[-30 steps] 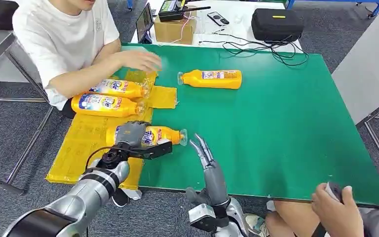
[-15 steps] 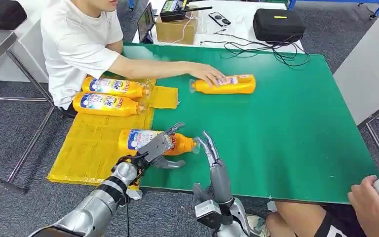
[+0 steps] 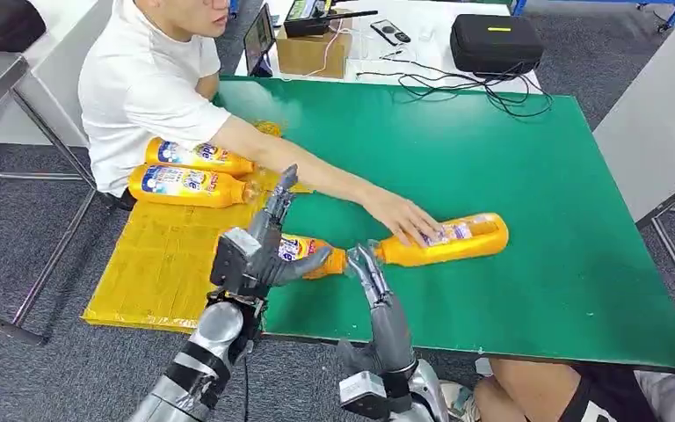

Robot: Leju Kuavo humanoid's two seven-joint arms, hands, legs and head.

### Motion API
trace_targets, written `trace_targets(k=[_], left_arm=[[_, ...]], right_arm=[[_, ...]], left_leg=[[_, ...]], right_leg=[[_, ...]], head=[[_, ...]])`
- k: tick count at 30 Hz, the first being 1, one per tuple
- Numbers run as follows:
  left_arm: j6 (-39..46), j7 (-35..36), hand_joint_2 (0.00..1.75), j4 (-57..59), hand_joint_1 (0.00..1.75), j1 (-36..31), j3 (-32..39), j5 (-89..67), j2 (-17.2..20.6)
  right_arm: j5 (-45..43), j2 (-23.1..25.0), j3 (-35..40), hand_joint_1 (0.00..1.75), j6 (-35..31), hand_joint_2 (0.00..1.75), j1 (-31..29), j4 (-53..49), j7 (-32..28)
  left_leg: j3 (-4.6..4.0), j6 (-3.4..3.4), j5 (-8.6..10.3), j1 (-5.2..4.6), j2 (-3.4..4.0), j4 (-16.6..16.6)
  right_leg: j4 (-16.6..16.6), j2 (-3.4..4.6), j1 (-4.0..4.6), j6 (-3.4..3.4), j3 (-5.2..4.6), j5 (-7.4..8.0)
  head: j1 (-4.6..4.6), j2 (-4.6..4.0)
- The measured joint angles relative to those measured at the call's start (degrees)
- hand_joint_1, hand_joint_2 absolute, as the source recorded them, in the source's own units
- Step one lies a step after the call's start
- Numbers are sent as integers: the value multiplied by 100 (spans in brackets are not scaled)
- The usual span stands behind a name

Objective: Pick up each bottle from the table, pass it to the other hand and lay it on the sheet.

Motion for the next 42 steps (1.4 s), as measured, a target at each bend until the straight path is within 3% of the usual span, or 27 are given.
trace_targets(k=[3, 11, 16, 21, 28, 42], left_arm=[[43, -46, 175, -610, 0, 294, -31, 763, -9], [361, -406, 175, -1936, 0, 1332, -57, 1041, 9], [743, -815, 175, -2597, 0, 1894, -76, 568, 9], [990, -940, 175, -3055, 0, 2387, -312, 167, 11], [1043, -896, 175, -3129, 0, 2446, -424, 117, 13], [1032, -601, 175, -2700, 0, 1967, -555, -4, 13]], right_arm=[[969, -50, -177, 0, -163, 175, 35, 46, 96], [1872, -466, -706, 0, -154, 175, 216, -151, 859], [2885, -839, -889, 0, 380, 175, 356, -325, 1933], [3089, -1311, -1407, 0, 820, 175, 355, -350, 2284], [3115, -1381, -1613, 0, 947, 175, 135, -258, 2326], [2934, -900, -1176, 0, 1791, 175, -1948, 2199, 2466]], left_leg=[[1, 0, 0, 0, 1, 0], [-4, 2, -4, -3, -1, 0], [0, 1, -8, -3, 6, 0], [-6, 8, -12, -10, 3, 0], [5, 10, -8, -8, 7, 0], [7, 15, 3, -7, 14, 1]], right_leg=[[-1, 2, 0, 0, 1, 0], [-2, 9, -5, 2, -5, -1], [-3, 11, -5, 2, -5, -2], [-4, 10, -10, 3, -4, -1], [-2, 10, -7, 3, 3, 1], [1, 13, -7, 5, 3, 7]], head=[[2, 0], [7, 0], [0, 0], [7, 0], [0, 0], [0, 0]])
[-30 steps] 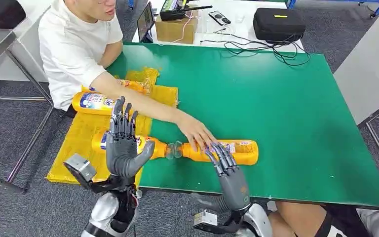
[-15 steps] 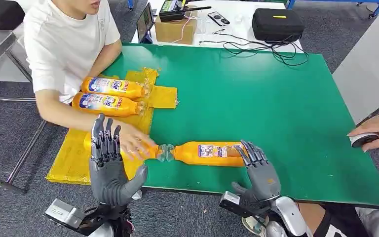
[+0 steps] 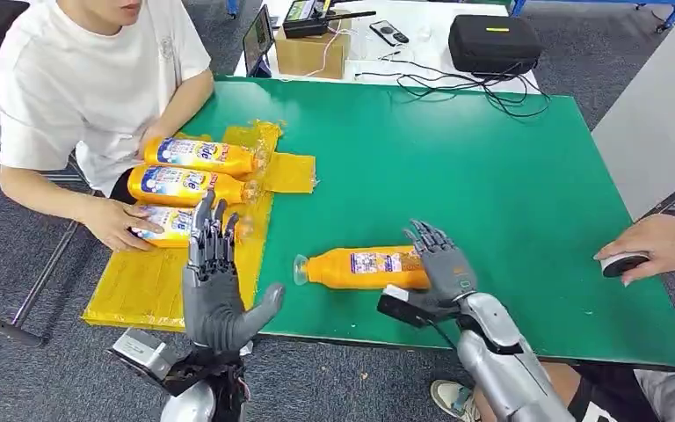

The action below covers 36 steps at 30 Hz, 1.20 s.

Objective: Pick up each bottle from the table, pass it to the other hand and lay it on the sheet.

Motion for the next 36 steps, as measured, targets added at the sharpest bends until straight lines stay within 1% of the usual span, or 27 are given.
trace_targets(k=[4, 9, 14, 15, 16, 19, 22, 28, 36], left_arm=[[4, 0, 175, 103, 0, -79, -15, 0, 0], [22, 20, 175, 199, 0, -115, -15, 0, 0], [59, 85, 175, 291, 0, -123, -15, -70, 0], [74, 98, 175, 302, 0, -116, -13, -105, 2], [81, 112, 175, 310, 0, -105, -9, -112, 2], [92, 131, 175, 356, 0, -85, 4, -144, 2], [81, 133, 175, 400, 0, -85, 13, -177, 2], [72, 135, 175, 498, 0, -94, 20, -181, 2], [35, 114, 175, 573, 0, -100, 17, -164, 2]], right_arm=[[0, 129, 107, 0, 115, 175, -348, 533, 57], [-13, 221, 186, 0, 210, 175, -556, 957, 120], [20, 341, 337, 0, 636, 175, -825, 1385, 431], [31, 354, 376, 24, 752, 175, -892, 1451, 514], [37, 354, 424, 173, 892, 175, -961, 1523, 586], [39, 354, 550, 175, 1238, 175, -1175, 1732, 656], [-44, 352, 618, 175, 1361, 175, -1284, 1862, 542], [-155, 352, 710, 175, 1361, 175, -1402, 2064, 389], [-457, 295, 754, 175, 1453, 175, -1445, 2187, -97]], left_leg=[[-2, 0, 0, 0, -3, 0], [-6, 0, -1, 0, -2, 0], [1, 0, -1, 0, 4, 0], [7, 0, -1, 0, 5, 0], [13, 0, -2, 0, 6, 0], [31, -1, -4, 0, 21, 0], [45, -1, -4, 0, 23, 0], [56, 1, 0, 0, 16, 0], [57, -2, -4, 0, 18, 0]], right_leg=[[0, -1, 0, 0, -1, -1], [0, -1, 0, 1, -3, -1], [-1, 1, 0, 0, -1, -1], [-1, 1, 0, 0, 2, -1], [-1, 2, 0, 0, 6, 0], [-3, 5, 0, -1, 19, 0], [-3, 5, 1, -2, 32, 0], [-3, 4, 0, -2, 46, 2], [-3, 4, 0, -1, 47, 1]], head=[[0, 0], [2, 0], [2, 0], [2, 0], [2, 0], [2, 0], [2, 0], [2, 0], [2, 0]])
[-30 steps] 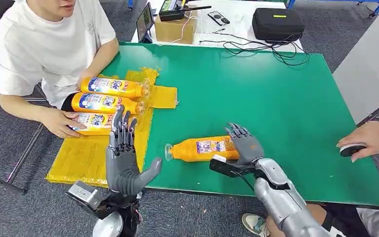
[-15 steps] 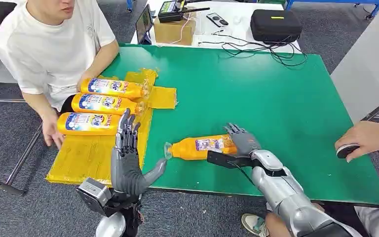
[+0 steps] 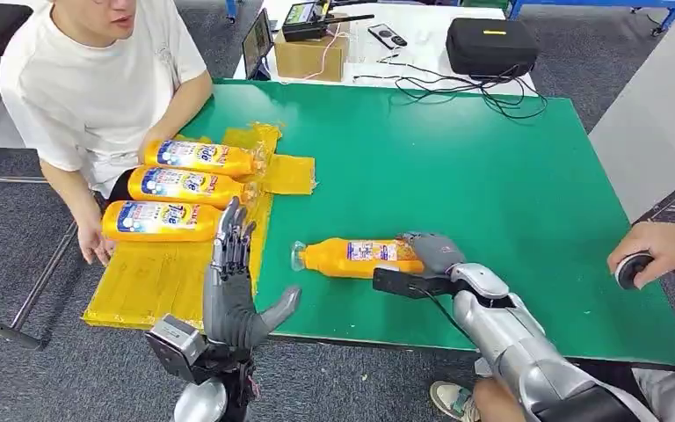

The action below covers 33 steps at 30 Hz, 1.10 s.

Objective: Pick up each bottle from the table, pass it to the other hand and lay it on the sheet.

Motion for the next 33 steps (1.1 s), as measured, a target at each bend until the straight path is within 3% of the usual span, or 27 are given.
trace_targets(k=[8, 13, 19, 26, 33], left_arm=[[-197, 9, 175, 28, 0, 142, 2, 350, 13], [-415, 11, 175, 24, 0, 340, 81, 851, 35], [-435, -542, 175, -33, 0, 586, 151, 1379, 35], [-481, -638, 175, -177, 0, 652, 186, 1519, 37], [-1405, -651, 175, -151, 0, 581, -85, 1598, 150]], right_arm=[[-1447, -48, -236, 175, -31, 175, 514, -204, -1171], [-2256, 11, -586, 175, -210, 175, 1073, -720, -1427], [-3296, 208, -1252, 175, -341, 175, 1891, -1896, -1635], [-3599, 332, -1582, 175, -485, 175, 2189, -2581, -1744], [-4542, 717, -2094, 175, -1283, 175, 2435, -3627, -2159]], left_leg=[[8, -6, -11, 3, 4, -1], [5, -7, -10, 6, 2, -1], [-30, -6, -7, 6, -12, -1], [-44, -5, -7, 5, -13, -1], [-49, -6, -6, 5, -13, -1]], right_leg=[[-1, 9, 3, -2, 4, -3], [0, 8, 7, -2, 5, -3], [2, 4, 6, -2, -22, -3], [1, 4, 3, -1, -36, -3], [2, 3, 4, -1, -43, -4]], head=[[0, 0], [0, 0], [-2, 0], [0, 0], [-2, 0]])
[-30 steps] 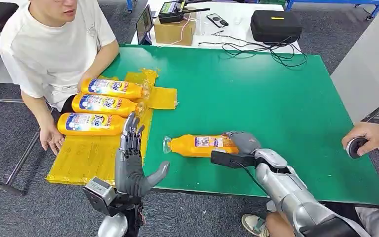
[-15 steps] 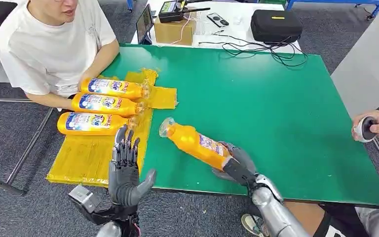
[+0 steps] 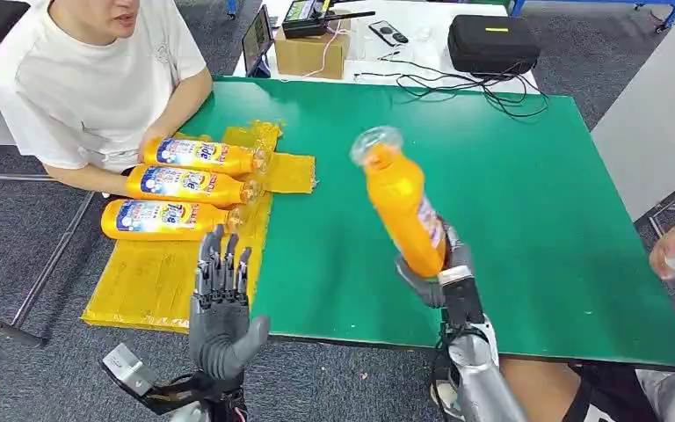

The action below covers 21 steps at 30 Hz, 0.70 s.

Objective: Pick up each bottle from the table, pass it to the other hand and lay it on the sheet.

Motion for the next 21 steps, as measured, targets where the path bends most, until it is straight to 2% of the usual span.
trace_targets(k=[5, 7, 11, 17, 21], left_arm=[[-81, 162, 175, 376, 0, -163, -328, -103, 142], [-202, 256, 175, 624, 0, -244, -455, 22, 193], [-348, 374, 175, 988, 0, -372, -687, 30, 243], [-68, 487, 175, 1176, 0, -438, -772, -149, 258], [-35, 492, 175, 1181, 0, -438, -772, -173, 258]], right_arm=[[338, 29, 27, 175, 368, 175, 97, -463, 57], [821, 24, 274, 175, 551, 175, 198, -509, 39], [1744, 24, 1040, 175, 429, 175, 351, -509, 7], [1928, 18, 1566, 175, 352, 175, 419, -522, 74], [1946, 18, 1592, 175, 350, 175, 426, -526, 83]], left_leg=[[0, 0, 0, 0, -1, 0], [-1, 0, 0, 0, 0, 0], [-3, -1, 0, 2, 1, 0], [-7, -2, 1, 2, 1, 0], [-7, -2, 1, 2, 1, 0]], right_leg=[[0, 0, 0, 0, 1, 0], [0, 0, 0, 0, 0, 0], [0, 0, 3, -1, -5, -1], [0, -2, 2, -2, -5, -3], [0, -2, 2, -2, -5, -3]], head=[[2, 0], [0, 0], [0, 0], [2, 0], [2, 0]])
